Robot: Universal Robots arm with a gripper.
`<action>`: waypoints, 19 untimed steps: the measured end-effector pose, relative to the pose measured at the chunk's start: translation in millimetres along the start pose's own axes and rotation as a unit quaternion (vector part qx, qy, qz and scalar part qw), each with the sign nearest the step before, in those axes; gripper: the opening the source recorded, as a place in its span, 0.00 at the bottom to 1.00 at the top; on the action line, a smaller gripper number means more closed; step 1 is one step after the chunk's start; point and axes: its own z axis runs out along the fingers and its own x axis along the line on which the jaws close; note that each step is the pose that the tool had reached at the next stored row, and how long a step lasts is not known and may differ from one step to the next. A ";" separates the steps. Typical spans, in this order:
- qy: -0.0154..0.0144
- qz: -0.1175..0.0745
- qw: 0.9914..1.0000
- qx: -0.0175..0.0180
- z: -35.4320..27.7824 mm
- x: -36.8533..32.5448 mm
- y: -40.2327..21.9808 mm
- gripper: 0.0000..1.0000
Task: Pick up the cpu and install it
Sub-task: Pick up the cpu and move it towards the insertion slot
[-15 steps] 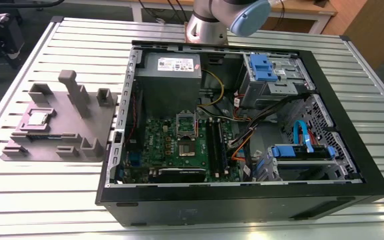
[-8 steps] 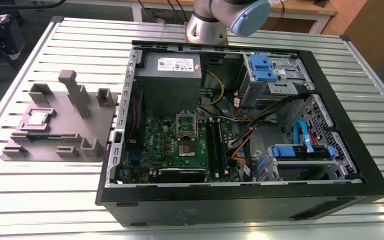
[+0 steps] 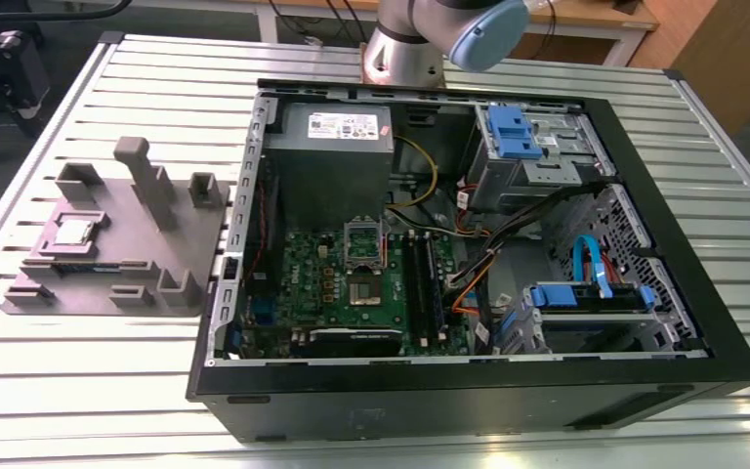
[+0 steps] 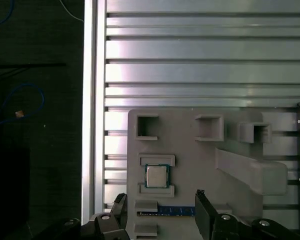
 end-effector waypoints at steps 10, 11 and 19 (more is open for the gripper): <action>0.000 0.000 1.000 0.000 3.8 0.0 -0.2 0.65; 0.000 0.000 1.000 0.000 4.3 -0.1 -0.2 0.65; 0.000 0.000 1.000 0.000 7.9 -0.1 -0.3 0.65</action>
